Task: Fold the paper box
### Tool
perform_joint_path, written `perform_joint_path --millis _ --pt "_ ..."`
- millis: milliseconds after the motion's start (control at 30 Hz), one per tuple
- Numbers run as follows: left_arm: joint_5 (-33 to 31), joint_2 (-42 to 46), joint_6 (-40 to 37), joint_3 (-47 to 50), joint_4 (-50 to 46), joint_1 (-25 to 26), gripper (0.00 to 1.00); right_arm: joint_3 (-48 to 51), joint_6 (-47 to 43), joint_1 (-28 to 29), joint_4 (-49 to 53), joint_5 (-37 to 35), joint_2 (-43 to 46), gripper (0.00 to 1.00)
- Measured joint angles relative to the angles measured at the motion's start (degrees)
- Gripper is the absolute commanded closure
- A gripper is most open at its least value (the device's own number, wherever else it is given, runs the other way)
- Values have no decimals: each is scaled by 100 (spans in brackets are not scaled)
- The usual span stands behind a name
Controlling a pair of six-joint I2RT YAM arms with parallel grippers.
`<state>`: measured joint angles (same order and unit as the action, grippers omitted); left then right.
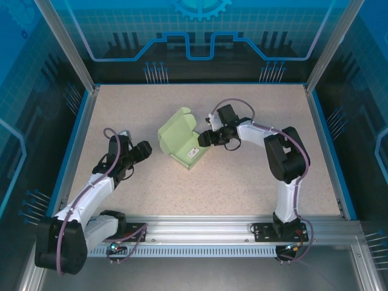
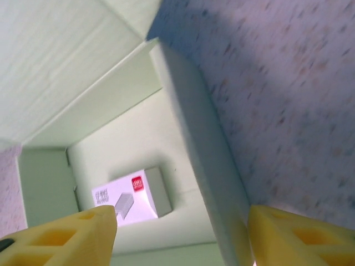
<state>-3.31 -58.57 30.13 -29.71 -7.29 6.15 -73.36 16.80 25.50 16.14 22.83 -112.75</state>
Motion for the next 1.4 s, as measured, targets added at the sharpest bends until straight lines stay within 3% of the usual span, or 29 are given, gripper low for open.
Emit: perform_joint_path --millis 200,333,567,900,1000,1233,1400 --pt "-50 2 -7 90 2 0 26 931 74 234 -138 -31 780 36" --pt "214 98 -59 210 103 -4 26 1034 -96 219 -133 -315 1132 36" --pt "986 260 -221 378 599 -4 26 188 -949 144 -186 -745 1064 36" --pt "1467 258 -352 385 811 0 26 -1139 -2109 52 -122 -693 44 38" --pt "1504 227 -352 385 813 0 26 -1268 -2343 52 -22 -560 -138 43" --pt "1519 221 -367 385 804 0 26 -1604 -2712 42 120 -216 -398 65" --pt "1519 221 -369 385 804 0 26 -1709 -2844 42 188 -127 -492 73"
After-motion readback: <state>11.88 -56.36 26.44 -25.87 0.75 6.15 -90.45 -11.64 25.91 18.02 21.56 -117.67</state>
